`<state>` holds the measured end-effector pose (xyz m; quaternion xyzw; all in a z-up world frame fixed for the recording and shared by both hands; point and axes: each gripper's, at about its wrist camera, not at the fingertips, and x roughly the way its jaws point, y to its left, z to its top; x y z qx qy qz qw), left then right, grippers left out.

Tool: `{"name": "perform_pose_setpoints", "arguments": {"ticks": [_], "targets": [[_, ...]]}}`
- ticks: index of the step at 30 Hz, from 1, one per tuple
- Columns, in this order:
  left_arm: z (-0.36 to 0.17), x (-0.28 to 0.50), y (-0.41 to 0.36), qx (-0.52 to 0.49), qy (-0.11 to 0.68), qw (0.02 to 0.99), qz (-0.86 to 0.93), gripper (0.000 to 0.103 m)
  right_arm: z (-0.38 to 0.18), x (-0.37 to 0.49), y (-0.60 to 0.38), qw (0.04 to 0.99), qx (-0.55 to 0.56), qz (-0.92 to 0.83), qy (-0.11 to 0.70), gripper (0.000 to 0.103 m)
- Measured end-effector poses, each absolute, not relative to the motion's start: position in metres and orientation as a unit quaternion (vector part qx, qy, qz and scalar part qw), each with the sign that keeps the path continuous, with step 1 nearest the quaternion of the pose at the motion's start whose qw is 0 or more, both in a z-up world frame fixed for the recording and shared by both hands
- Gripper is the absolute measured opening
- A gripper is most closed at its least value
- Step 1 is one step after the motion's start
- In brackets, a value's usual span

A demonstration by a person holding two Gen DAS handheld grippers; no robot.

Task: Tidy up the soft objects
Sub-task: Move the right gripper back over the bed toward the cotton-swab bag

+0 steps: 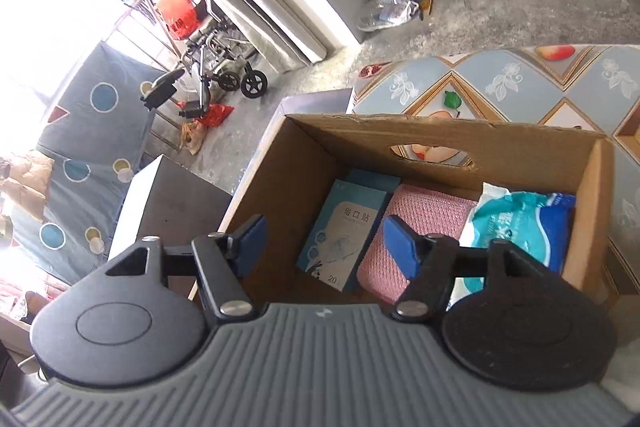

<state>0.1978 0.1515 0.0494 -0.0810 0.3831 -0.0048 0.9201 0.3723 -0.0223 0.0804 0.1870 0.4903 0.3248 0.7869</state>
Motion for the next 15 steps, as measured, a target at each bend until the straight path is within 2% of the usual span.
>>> {"name": "perform_pose_setpoints", "arguments": {"ticks": [5, 15], "targets": [[0.057, 0.169, 0.112, -0.061, 0.376, 0.923, -0.054, 0.083, 0.111, 0.308, -0.082, 0.817, 0.174, 0.317, 0.45, 0.079], [0.057, 0.114, 0.022, -0.041, 0.358, 0.921, -0.151, 0.091, 0.13, 0.197, -0.236, 0.865, 0.147, 0.222, 0.425, 0.081]]}}
